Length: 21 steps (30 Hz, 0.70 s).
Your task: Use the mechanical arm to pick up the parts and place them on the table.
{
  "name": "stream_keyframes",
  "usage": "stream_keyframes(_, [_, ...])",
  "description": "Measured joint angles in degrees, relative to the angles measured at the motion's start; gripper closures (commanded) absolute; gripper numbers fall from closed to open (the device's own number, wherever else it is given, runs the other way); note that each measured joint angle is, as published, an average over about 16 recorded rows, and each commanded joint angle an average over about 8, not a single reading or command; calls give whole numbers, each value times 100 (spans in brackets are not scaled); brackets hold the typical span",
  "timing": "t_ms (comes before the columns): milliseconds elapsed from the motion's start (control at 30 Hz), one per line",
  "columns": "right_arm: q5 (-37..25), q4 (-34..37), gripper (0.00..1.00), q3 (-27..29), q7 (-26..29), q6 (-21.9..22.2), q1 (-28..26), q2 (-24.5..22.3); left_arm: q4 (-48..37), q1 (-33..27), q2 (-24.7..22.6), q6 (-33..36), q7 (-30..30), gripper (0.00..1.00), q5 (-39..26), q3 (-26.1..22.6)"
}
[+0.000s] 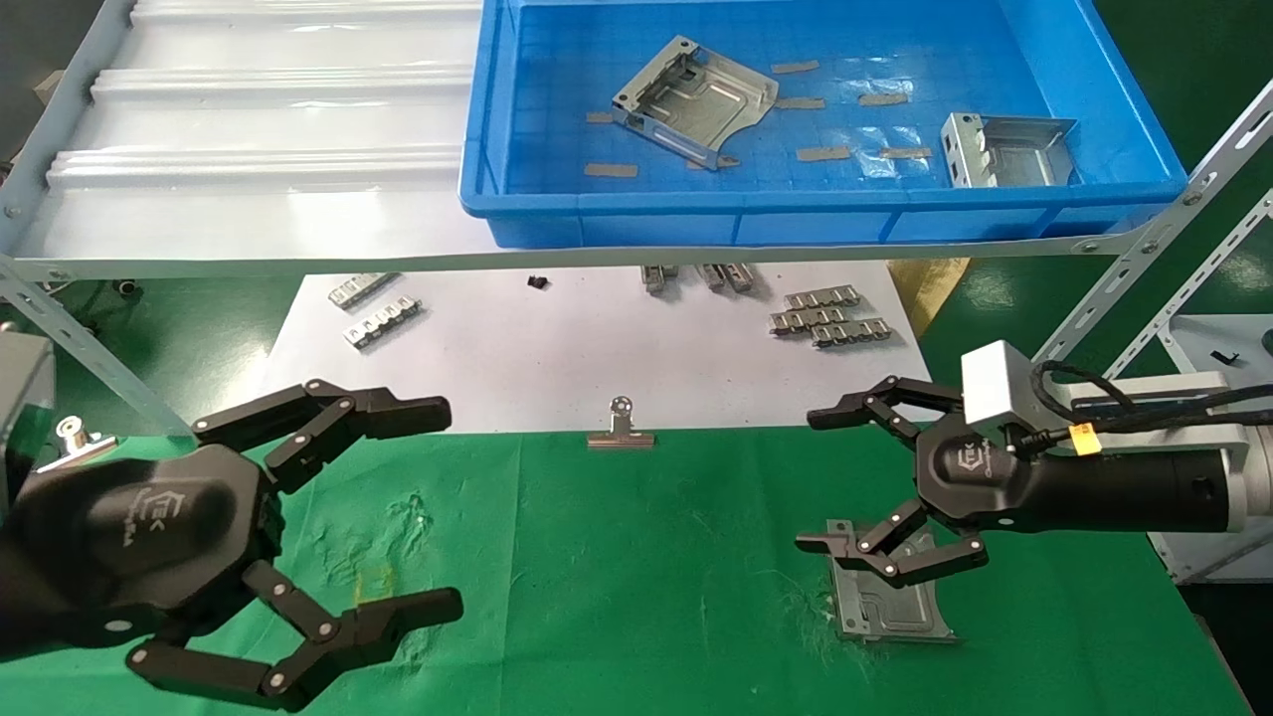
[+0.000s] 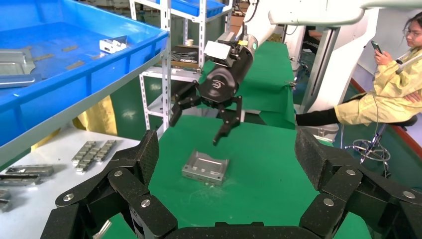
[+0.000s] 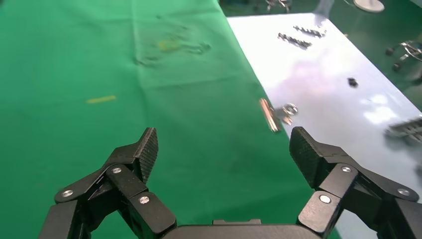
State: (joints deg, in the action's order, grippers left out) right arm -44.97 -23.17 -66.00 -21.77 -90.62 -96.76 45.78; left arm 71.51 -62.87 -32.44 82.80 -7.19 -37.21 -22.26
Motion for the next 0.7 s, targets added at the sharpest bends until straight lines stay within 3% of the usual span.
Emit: stream_keyframes(700, [136,-2199,0,2180,1419,215,1536,-470,0,0,0,0,0,0,0,0])
